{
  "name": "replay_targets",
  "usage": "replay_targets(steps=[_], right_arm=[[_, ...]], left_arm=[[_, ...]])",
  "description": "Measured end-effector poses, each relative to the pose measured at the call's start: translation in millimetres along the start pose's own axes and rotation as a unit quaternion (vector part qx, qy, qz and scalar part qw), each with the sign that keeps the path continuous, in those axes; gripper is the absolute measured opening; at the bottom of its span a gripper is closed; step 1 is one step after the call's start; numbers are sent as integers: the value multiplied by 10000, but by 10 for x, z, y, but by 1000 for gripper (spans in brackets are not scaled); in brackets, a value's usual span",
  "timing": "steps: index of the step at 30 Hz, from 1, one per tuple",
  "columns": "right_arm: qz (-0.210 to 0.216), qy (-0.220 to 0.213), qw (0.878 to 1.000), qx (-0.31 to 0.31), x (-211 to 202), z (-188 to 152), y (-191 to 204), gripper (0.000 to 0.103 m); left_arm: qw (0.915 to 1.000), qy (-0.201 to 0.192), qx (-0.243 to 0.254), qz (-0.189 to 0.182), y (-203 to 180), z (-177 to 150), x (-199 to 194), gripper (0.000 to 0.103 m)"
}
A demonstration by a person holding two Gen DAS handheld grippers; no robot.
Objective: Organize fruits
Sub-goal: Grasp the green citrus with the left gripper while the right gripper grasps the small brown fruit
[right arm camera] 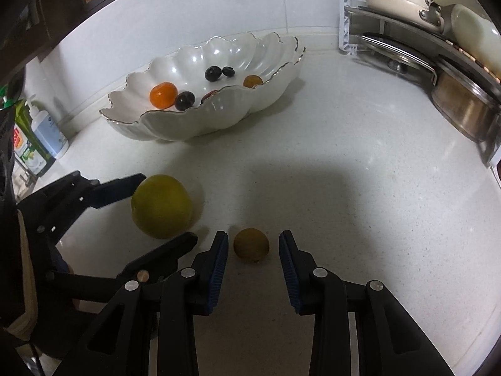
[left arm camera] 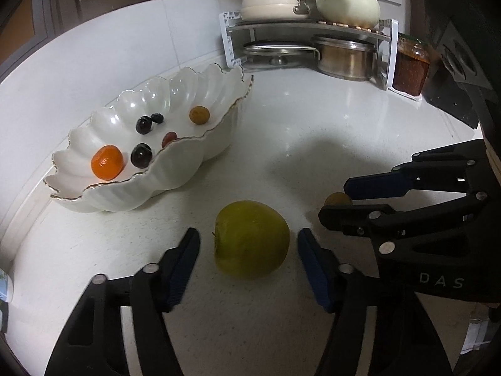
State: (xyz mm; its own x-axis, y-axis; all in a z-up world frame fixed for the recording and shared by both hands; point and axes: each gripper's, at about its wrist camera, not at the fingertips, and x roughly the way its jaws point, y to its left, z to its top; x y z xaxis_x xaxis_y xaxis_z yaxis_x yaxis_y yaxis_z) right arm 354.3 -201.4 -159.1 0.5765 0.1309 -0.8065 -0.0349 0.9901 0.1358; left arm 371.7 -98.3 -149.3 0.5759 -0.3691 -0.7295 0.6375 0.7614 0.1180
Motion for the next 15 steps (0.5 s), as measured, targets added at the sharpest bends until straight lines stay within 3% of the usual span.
replay_targets(steps=[3, 15], right_arm=[[66, 33, 10000, 13, 21, 13, -1, 25], [-25, -142, 9999, 62, -86, 15, 12, 25]], left_arm=[[9999, 45, -83, -88, 8, 1, 13, 48], [9981, 16, -604, -92, 103, -31, -109, 47]])
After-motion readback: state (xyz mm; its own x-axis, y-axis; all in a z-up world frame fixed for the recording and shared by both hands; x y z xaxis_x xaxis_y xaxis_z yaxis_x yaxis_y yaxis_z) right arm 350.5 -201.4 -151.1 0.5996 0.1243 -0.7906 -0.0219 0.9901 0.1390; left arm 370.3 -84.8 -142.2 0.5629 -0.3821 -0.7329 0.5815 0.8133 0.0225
